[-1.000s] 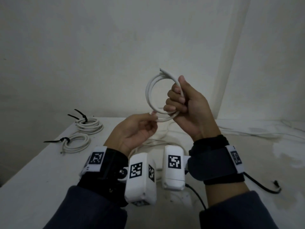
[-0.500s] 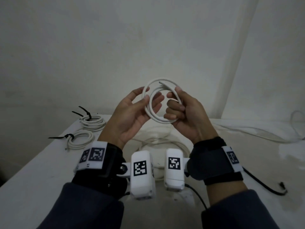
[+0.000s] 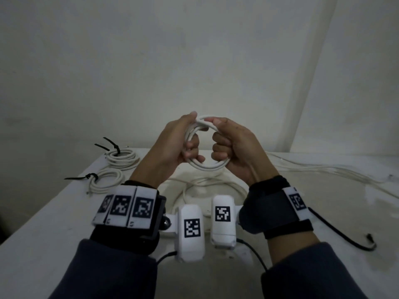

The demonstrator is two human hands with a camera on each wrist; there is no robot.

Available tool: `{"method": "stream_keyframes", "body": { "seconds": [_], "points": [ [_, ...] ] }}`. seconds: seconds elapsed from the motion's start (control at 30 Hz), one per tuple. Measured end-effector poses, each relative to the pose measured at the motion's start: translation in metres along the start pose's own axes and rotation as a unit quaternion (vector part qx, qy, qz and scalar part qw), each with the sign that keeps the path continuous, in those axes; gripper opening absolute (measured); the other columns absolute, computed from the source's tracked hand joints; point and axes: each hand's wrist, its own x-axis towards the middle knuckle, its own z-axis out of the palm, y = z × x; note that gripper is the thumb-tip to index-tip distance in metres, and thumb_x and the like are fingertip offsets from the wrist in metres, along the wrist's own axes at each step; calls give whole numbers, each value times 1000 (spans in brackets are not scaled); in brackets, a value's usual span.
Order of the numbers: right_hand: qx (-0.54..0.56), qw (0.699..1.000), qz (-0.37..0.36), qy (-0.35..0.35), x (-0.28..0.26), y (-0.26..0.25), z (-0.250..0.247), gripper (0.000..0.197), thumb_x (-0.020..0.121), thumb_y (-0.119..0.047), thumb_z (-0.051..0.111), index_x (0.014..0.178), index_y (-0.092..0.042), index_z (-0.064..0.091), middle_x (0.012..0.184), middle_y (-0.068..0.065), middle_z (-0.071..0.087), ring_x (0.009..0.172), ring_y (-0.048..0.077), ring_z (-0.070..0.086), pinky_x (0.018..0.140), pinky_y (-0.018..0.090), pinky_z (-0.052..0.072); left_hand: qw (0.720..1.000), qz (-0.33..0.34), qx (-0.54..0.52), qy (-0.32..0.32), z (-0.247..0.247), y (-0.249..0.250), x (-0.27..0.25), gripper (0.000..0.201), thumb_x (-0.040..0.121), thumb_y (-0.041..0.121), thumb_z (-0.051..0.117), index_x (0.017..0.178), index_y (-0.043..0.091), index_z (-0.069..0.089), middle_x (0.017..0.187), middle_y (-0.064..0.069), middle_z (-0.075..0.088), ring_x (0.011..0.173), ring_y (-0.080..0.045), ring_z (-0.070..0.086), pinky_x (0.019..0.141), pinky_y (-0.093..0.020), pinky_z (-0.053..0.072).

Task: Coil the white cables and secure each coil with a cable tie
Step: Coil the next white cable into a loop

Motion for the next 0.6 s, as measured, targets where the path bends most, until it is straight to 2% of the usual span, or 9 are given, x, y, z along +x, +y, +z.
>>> {"method": "stream_keyframes", "body": {
  "seconds": [0.1,0.17,0.23,0.3,0.37,0.43,0.5,0.53,0.6],
  "points": [
    [-16,1000,-4,-2,-2,-1,0,16,98,-10,47,89,-11,61,46,-6,30,34,4,24,34,16,26,996,4,82,32,3,-1,-1,46,98,45,41,73,8,51,41,2,33,32,-12,36,52,-30,54],
    [-34,999,-12,-4,-4,-3,-1,13,97,-8,49,89,-16,55,47,-5,32,36,5,25,35,16,26,995,1,93,33,2,-2,-1,45,96,44,45,68,10,46,40,2,35,32,-13,40,53,-31,55],
    [-58,998,-19,-1,-4,-2,-1,12,97,-9,50,99,-20,53,49,-5,35,39,6,28,37,18,28,995,9,101,23,0,-3,-1,42,98,40,43,66,12,43,41,4,33,32,-13,36,52,-30,53],
    [-98,995,-30,13,-3,0,-3,16,97,-14,54,112,-20,56,53,-4,42,42,7,35,43,21,37,992,34,116,26,-2,-3,0,41,99,37,43,66,13,43,43,7,32,34,-11,31,50,-28,49],
    [-180,982,-48,29,-3,1,-4,17,95,-23,58,109,-15,62,59,0,51,47,10,47,54,26,47,983,71,162,51,-5,-4,1,42,98,37,44,65,12,45,42,9,34,34,-10,33,50,-28,45],
    [-275,959,-59,37,-4,-1,-6,22,95,-31,57,101,-12,66,67,4,60,57,15,61,60,24,51,955,116,264,74,-8,-4,1,45,97,40,45,67,7,49,43,7,41,35,-12,42,52,-32,45],
    [-369,927,-45,39,-6,-7,-9,25,97,-36,53,98,-14,66,72,6,66,62,17,66,56,18,48,911,155,373,84,-13,-2,1,49,96,42,45,75,-2,55,51,-1,46,41,-16,50,53,-34,46],
    [-430,902,-27,37,-6,-11,-11,28,97,-39,50,100,-16,65,72,7,69,60,16,66,54,18,46,892,169,410,84,-15,-2,1,50,96,42,46,78,-3,57,55,-2,47,46,-18,53,56,-36,47],
    [-569,821,15,35,-7,-16,-14,34,96,-49,46,104,-22,66,70,7,71,57,16,64,59,26,47,868,181,457,72,-18,-1,0,49,95,42,47,78,-2,57,57,-2,45,57,-26,54,63,-43,49]
  ]
}}
